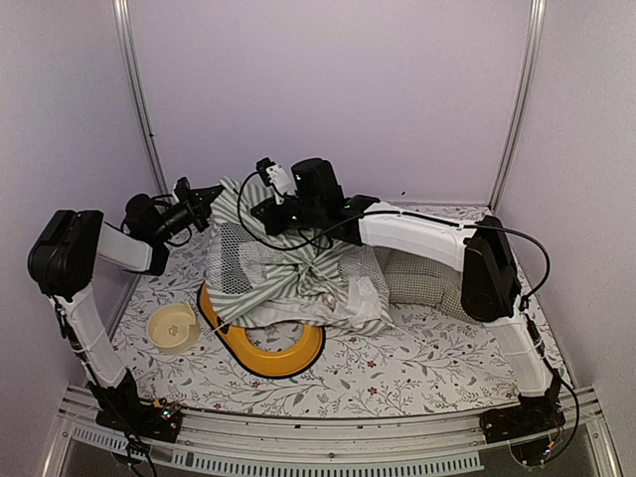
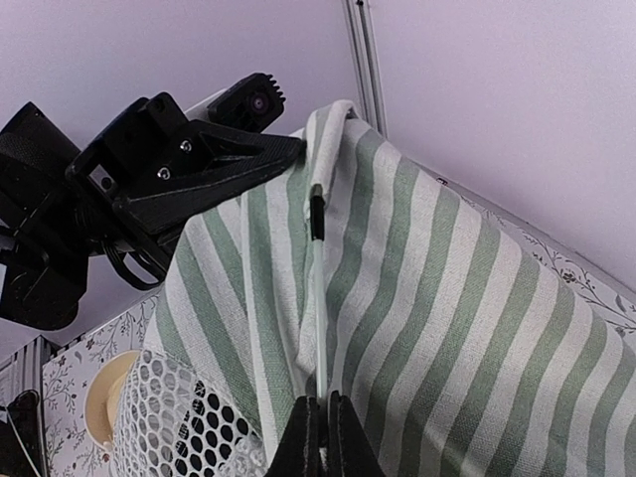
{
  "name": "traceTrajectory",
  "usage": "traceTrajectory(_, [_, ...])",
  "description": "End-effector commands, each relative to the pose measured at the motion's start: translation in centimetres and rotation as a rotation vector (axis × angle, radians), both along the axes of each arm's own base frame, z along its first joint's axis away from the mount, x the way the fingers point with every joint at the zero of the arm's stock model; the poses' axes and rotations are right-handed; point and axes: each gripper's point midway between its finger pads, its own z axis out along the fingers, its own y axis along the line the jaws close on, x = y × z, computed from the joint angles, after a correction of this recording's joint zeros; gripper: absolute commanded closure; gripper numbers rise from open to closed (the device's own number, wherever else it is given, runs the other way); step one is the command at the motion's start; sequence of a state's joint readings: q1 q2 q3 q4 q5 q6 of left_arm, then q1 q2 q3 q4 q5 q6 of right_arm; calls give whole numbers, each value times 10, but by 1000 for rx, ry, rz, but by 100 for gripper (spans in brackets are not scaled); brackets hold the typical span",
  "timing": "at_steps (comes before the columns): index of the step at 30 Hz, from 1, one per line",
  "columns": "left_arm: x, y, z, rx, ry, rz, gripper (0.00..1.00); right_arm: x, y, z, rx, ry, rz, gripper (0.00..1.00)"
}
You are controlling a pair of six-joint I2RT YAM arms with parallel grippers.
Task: Set up the pet tent
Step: Insert the tent pole into the pole socket of the pet tent.
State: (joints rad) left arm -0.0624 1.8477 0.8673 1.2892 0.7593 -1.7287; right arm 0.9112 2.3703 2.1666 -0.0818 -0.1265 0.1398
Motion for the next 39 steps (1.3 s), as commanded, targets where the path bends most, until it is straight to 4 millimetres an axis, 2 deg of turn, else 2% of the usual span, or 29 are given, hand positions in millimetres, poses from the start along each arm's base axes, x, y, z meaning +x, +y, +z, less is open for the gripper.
traceTrajectory(1, [-4,14,8,12,-75,40,100,1,-11,30,33,-13,-15,100])
traceTrajectory(16, [-17,-14,0,107,-116,-54,100,1,-8,34,43,-7,-2,100])
traceTrajectory(23, [-25,-31,-15,175,-97,-92,100,3,-7,49,66,-30,0,100])
traceTrajectory(25, [-27,-35,-18,193,-101,-104,100,6,-2,28,44,-12,3,100])
traceTrajectory(31, [-25,-35,-18,303,-125,-76,100,7,-1,12,17,15,1,100])
traceTrajectory(34, [-21,-32,-11,368,-152,-44,100,8,-2,3,-1,35,-7,100])
traceTrajectory(39, [-19,-40,-6,485,-193,-38,100,11,-5,3,-4,37,-27,100])
